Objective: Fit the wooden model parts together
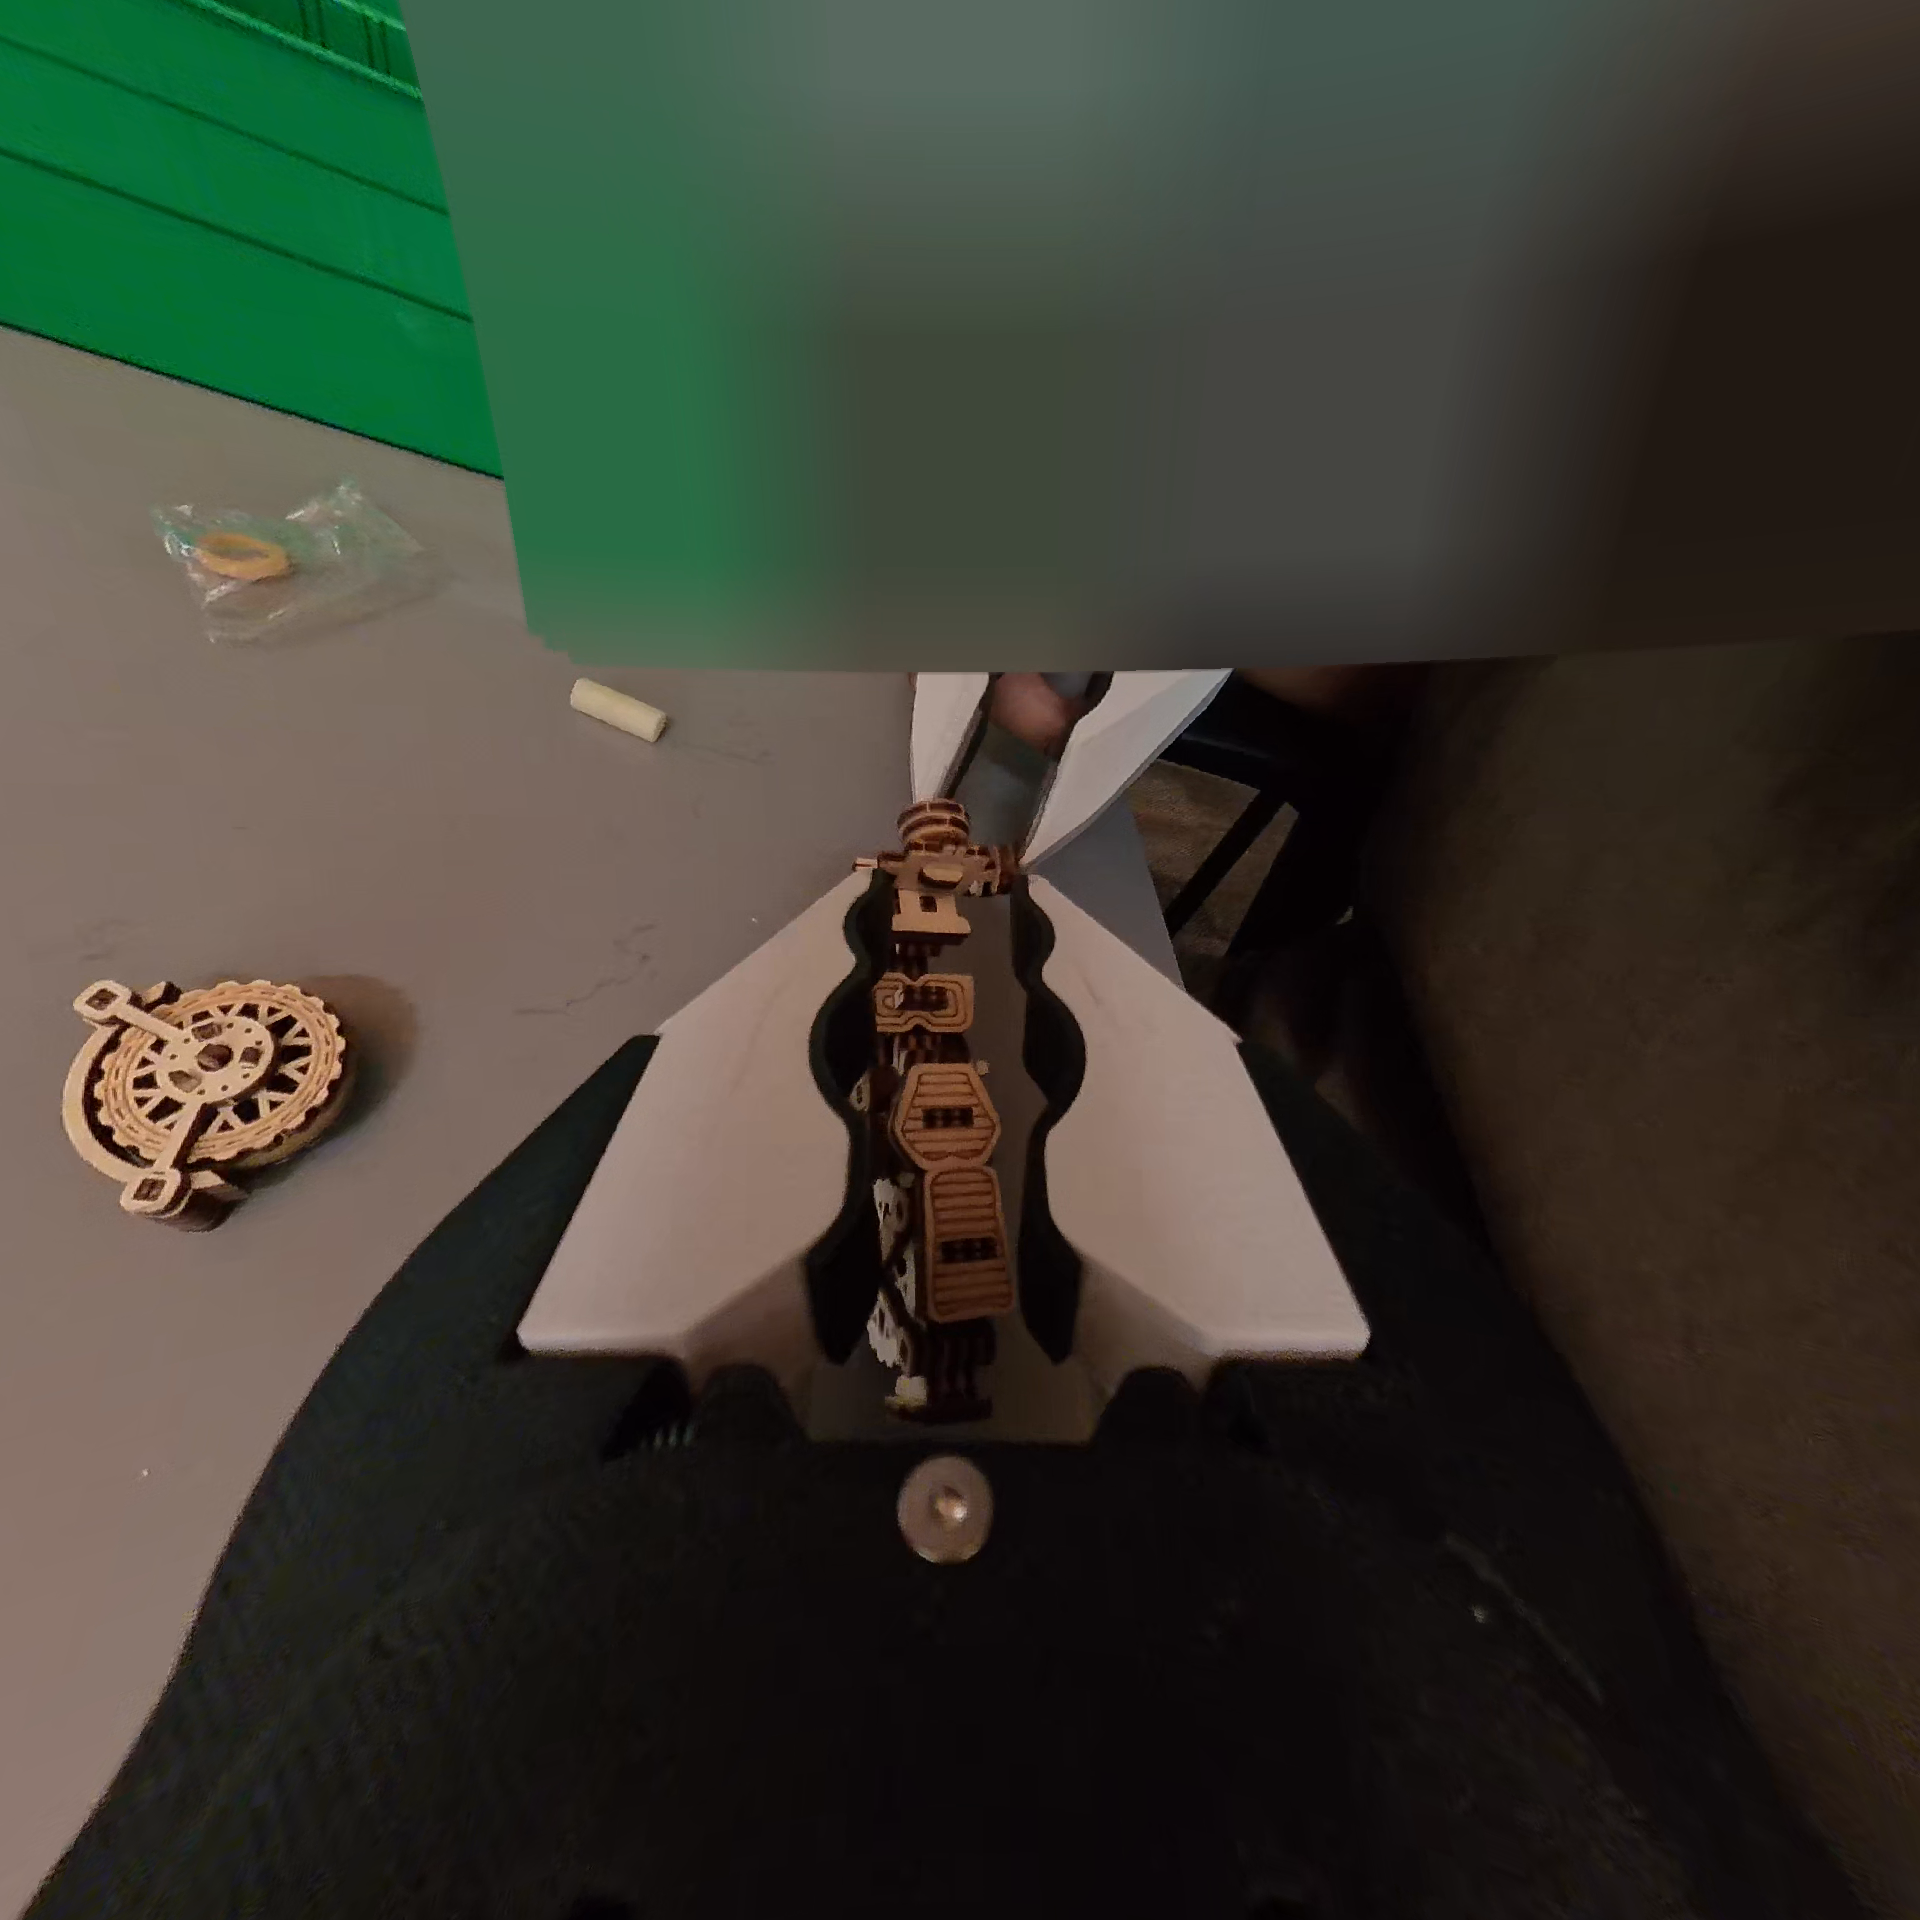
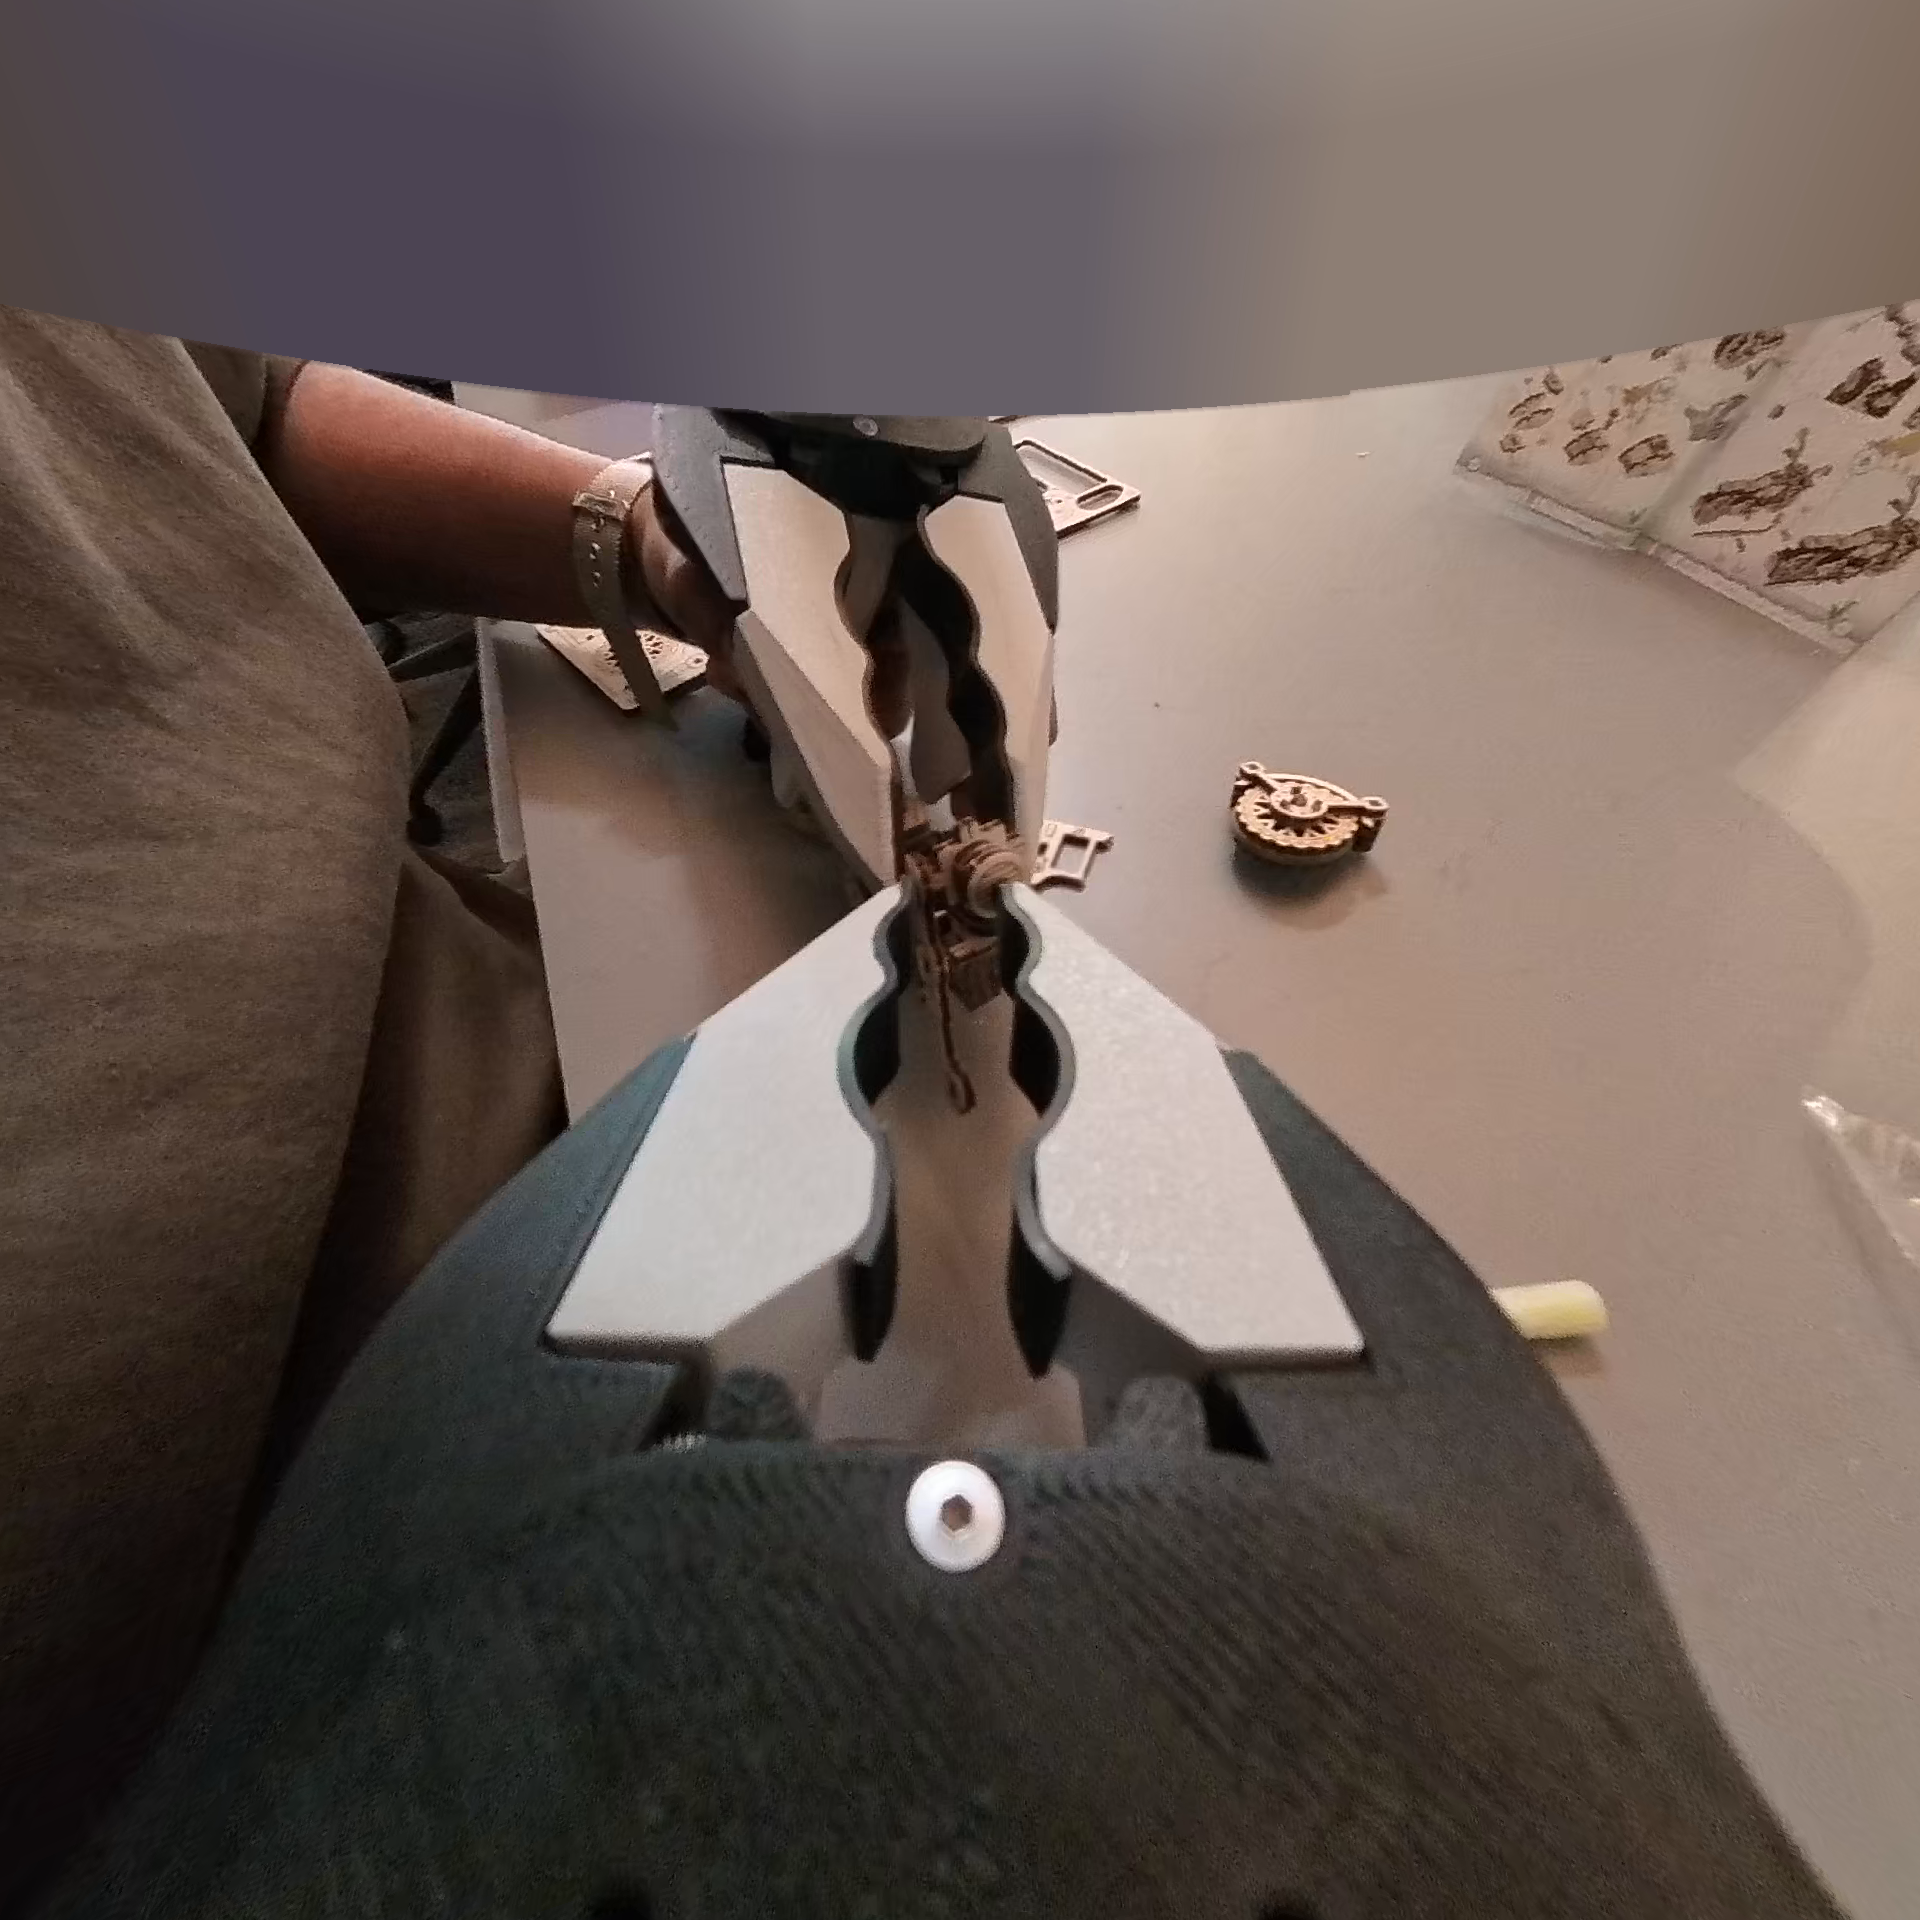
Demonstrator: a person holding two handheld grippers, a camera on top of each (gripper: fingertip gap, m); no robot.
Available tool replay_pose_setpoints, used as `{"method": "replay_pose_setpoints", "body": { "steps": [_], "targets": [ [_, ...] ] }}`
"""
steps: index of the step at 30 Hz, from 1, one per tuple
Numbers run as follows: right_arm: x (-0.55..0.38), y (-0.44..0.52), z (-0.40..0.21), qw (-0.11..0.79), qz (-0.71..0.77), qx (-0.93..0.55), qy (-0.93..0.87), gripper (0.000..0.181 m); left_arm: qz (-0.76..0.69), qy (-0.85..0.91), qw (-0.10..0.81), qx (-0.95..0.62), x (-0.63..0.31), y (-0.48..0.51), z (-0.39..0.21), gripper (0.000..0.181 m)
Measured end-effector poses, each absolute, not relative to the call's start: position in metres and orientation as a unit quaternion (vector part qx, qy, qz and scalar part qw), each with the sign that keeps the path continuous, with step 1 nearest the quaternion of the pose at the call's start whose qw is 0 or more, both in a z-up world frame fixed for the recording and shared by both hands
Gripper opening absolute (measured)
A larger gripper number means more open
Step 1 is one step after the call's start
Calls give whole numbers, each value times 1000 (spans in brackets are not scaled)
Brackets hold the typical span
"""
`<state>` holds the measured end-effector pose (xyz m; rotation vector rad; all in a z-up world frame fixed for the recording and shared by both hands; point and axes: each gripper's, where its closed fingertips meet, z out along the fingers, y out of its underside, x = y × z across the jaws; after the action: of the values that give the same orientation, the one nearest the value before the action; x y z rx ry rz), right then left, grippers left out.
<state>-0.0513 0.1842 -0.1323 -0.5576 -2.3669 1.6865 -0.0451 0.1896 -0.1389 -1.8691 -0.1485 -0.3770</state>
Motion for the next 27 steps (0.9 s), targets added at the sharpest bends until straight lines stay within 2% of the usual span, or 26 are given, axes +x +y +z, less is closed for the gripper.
{"method": "replay_pose_setpoints", "body": {
  "steps": [27],
  "targets": [
    [-49, 185, -140, 129, 536, -150, -821, 13, -131, -58, 564, -813, -45, 191, -144, 19]
  ]
}}
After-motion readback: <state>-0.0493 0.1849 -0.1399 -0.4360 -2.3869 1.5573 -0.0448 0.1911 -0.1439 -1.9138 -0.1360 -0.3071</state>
